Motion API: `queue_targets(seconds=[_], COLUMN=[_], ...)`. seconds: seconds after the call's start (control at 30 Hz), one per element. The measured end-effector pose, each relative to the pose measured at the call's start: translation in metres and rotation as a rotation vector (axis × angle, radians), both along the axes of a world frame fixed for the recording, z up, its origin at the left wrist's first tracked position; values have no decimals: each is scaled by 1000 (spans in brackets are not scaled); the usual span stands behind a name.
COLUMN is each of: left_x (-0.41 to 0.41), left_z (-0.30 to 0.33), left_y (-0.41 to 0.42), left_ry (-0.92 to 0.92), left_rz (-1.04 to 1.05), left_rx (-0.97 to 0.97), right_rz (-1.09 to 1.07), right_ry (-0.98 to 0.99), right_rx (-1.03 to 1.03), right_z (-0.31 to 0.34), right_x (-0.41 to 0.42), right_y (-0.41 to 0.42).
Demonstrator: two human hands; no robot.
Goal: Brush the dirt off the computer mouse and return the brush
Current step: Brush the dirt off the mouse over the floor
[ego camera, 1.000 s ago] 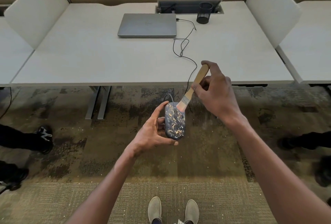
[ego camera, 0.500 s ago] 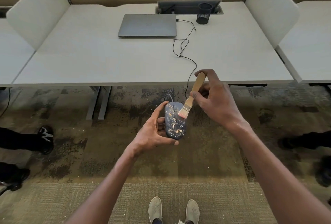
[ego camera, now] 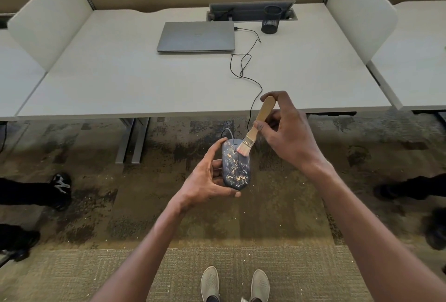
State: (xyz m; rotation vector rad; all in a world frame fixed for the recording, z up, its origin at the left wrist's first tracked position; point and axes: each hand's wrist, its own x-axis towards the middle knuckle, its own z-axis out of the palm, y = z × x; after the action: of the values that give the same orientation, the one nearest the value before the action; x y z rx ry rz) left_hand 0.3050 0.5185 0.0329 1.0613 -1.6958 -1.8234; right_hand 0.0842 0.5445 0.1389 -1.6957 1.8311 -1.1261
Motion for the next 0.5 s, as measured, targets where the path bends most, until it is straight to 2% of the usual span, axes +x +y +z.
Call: queue_targets(seconds=[0.17,0.37,0.5], left_x=[-2,-6,-7], left_z=[0,0,0], left_y=[3,3,3], left_ry=[7,34,39], left_rz=[5,-13,-46], left_rx=[-8,-15,-2], right_rz=[-151,-103,-148], right_ry=[-23,-2,-31], right_rx=[-52,-4,7], right_z=[-2,0,-1], right_x=[-6,-7,-9], right_y=[3,2,-7])
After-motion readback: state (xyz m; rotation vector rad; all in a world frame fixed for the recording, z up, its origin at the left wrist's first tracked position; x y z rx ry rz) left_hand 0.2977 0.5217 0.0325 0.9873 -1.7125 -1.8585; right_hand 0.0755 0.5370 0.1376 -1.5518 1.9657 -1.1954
